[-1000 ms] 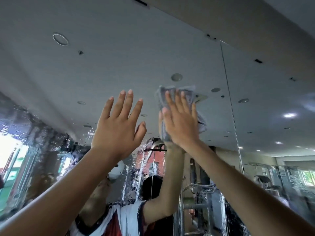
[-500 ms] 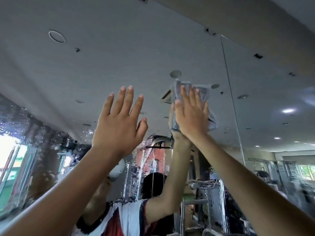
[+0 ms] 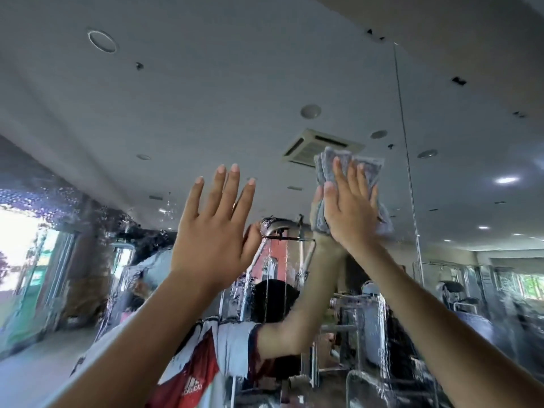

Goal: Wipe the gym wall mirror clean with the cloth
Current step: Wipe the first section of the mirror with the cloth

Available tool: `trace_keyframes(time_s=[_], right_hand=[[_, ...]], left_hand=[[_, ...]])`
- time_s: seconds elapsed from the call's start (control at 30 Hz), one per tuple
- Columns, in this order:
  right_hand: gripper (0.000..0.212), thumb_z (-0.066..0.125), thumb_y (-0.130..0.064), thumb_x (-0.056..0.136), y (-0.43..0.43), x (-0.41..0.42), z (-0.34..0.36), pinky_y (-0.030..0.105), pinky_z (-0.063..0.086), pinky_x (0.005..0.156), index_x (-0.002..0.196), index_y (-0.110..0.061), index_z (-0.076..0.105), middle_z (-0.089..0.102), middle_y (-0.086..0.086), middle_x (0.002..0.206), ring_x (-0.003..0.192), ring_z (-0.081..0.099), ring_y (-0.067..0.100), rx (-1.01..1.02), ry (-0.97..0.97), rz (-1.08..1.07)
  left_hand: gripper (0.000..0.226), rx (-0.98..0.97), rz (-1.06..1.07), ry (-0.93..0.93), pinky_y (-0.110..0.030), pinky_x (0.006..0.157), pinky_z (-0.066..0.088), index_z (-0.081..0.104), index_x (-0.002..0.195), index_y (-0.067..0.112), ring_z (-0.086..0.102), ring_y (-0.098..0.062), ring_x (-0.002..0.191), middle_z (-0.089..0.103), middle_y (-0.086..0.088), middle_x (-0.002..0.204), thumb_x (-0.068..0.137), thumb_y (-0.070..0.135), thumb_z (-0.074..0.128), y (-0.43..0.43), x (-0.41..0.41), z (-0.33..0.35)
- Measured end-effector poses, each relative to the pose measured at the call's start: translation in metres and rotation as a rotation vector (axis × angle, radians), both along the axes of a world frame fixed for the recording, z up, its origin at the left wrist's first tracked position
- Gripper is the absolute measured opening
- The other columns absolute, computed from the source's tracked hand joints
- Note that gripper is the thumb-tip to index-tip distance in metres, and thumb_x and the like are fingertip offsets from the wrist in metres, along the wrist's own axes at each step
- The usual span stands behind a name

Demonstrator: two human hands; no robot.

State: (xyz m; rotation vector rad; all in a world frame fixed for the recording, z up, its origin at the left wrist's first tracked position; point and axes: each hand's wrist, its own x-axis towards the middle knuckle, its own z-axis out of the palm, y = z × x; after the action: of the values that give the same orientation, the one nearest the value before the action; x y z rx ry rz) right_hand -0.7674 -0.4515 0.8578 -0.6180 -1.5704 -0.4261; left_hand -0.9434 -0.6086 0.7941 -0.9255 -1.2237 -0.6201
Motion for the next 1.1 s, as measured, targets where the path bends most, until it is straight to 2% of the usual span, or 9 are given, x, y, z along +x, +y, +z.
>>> trace_keyframes(time_s=[0.1, 0.23, 0.33, 0.47, 0.6, 0.7, 0.9, 1.0, 1.1], right_hand=[[0.067, -0.008, -0.057, 0.092, -0.023, -0.023, 0.008, 0.046, -0.009, 0.123, 0.154, -0.032, -0.002, -0.007, -0.005, 0.164, 0.150, -0.012, 0.012, 0.045, -0.023, -0.048], [0.055, 0.008, -0.047, 0.107, -0.024, -0.025, -0.051, 0.048, -0.003, 0.124, 0.158, -0.027, 0.012, 0.005, -0.002, 0.165, 0.154, 0.000, 0.018, 0.338, -0.247, 0.005], [0.053, 0.015, -0.044, 0.107, 0.002, -0.001, -0.092, 0.048, 0.003, 0.124, 0.157, -0.025, 0.019, 0.012, 0.001, 0.166, 0.154, 0.007, 0.019, 0.420, -0.316, -0.020], [0.054, 0.014, -0.045, 0.106, 0.022, 0.019, -0.084, 0.054, 0.006, 0.123, 0.156, -0.028, 0.023, 0.012, -0.003, 0.164, 0.153, -0.004, 0.012, 0.207, -0.080, -0.003], [0.060, -0.001, -0.053, 0.097, -0.003, -0.005, -0.034, 0.048, -0.008, 0.123, 0.153, -0.032, 0.006, 0.000, -0.004, 0.164, 0.149, -0.011, 0.013, 0.008, 0.033, -0.034], [0.056, 0.005, -0.050, 0.101, -0.024, -0.029, -0.036, 0.043, -0.012, 0.121, 0.154, -0.029, 0.005, -0.002, -0.004, 0.163, 0.149, -0.010, 0.012, 0.132, -0.048, -0.047], [0.054, 0.010, -0.041, 0.108, 0.002, -0.009, -0.128, 0.056, 0.010, 0.123, 0.157, -0.022, 0.018, 0.013, 0.005, 0.166, 0.154, 0.010, 0.024, 0.335, -0.259, -0.020], [0.055, 0.007, -0.043, 0.107, 0.021, 0.010, -0.119, 0.057, 0.010, 0.122, 0.157, -0.024, 0.018, 0.014, 0.002, 0.166, 0.154, 0.005, 0.021, 0.182, -0.101, -0.011], [0.057, 0.001, -0.050, 0.099, 0.011, 0.005, -0.068, 0.050, -0.002, 0.124, 0.153, -0.031, 0.004, 0.000, -0.003, 0.164, 0.150, -0.010, 0.012, -0.055, 0.082, -0.002]], left_hand=[[0.066, -0.003, -0.007, -0.001, -0.053, 0.121, 0.013, 0.032, 0.155, 0.009, 0.021, -0.034, 0.151, 0.023, -0.019, 0.162, 0.100, 0.045, 0.024, 0.000, 0.000, 0.001], [0.067, -0.008, -0.012, 0.005, -0.054, 0.121, 0.014, 0.030, 0.155, 0.009, 0.020, -0.034, 0.151, 0.022, -0.019, 0.162, 0.101, 0.047, 0.022, -0.002, -0.002, -0.005], [0.067, -0.014, -0.012, 0.017, -0.054, 0.121, 0.013, 0.030, 0.155, 0.008, 0.019, -0.035, 0.151, 0.022, -0.020, 0.162, 0.101, 0.047, 0.022, -0.004, -0.002, -0.006], [0.066, -0.006, -0.019, -0.001, -0.055, 0.121, 0.013, 0.030, 0.155, 0.006, 0.018, -0.036, 0.152, 0.021, -0.022, 0.162, 0.101, 0.044, 0.024, -0.001, 0.001, -0.009], [0.065, -0.002, -0.029, 0.012, -0.057, 0.122, 0.013, 0.029, 0.155, 0.005, 0.018, -0.037, 0.152, 0.021, -0.023, 0.162, 0.102, 0.041, 0.021, 0.000, 0.000, -0.010], [0.064, -0.012, -0.040, 0.010, -0.055, 0.122, 0.011, 0.028, 0.155, 0.006, 0.017, -0.036, 0.152, 0.021, -0.022, 0.162, 0.102, 0.041, 0.020, -0.002, -0.001, -0.011], [0.062, -0.006, -0.049, 0.011, -0.054, 0.122, 0.008, 0.030, 0.155, 0.004, 0.018, -0.037, 0.152, 0.022, -0.024, 0.161, 0.105, 0.037, 0.017, -0.001, -0.001, -0.015], [0.060, -0.020, -0.032, -0.013, -0.058, 0.122, 0.008, 0.026, 0.155, 0.002, 0.014, -0.038, 0.152, 0.019, -0.026, 0.162, 0.106, 0.035, 0.020, 0.004, 0.003, -0.029], [0.061, -0.049, -0.002, -0.010, -0.059, 0.122, 0.007, 0.022, 0.157, 0.003, 0.012, -0.037, 0.153, 0.016, -0.026, 0.163, 0.106, 0.036, 0.018, 0.006, 0.006, -0.037]])
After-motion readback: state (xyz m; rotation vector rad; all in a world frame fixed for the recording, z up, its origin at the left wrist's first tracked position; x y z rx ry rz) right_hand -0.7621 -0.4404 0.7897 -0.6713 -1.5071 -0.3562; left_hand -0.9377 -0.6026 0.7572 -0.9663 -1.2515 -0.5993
